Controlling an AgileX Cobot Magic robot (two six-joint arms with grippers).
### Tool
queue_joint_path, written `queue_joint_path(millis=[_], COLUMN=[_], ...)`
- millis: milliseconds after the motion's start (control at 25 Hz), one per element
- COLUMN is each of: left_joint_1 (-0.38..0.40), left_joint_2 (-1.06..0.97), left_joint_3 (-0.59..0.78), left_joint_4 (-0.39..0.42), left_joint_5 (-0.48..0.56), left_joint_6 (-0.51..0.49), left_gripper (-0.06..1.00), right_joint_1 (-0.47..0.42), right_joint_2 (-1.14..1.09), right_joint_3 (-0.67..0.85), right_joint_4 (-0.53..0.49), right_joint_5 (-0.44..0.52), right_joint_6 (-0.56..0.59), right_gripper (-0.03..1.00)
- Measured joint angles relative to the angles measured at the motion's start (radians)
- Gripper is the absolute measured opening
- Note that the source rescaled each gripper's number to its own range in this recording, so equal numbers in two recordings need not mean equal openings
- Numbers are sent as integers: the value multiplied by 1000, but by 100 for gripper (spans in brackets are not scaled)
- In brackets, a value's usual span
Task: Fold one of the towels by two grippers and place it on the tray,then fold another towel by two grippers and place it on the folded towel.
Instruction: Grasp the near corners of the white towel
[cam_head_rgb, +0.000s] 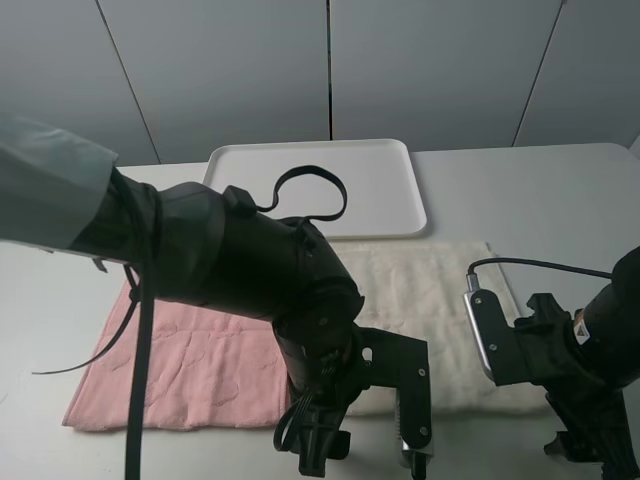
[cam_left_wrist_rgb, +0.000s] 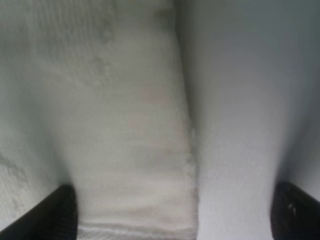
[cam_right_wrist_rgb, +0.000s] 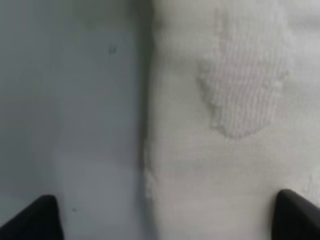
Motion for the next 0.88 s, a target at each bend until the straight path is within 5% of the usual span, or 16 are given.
queue_joint_path(millis=[880], left_joint_1=[0], left_joint_2=[2], left_joint_3=[0], left_joint_4=[0], left_joint_5=[2], left_joint_6=[-22], left_gripper=[99], right_joint_1=[0], right_joint_2=[35], right_joint_3=[27], right_joint_4=[-18], right_joint_5=[-29], right_joint_6=[32], right_gripper=[62])
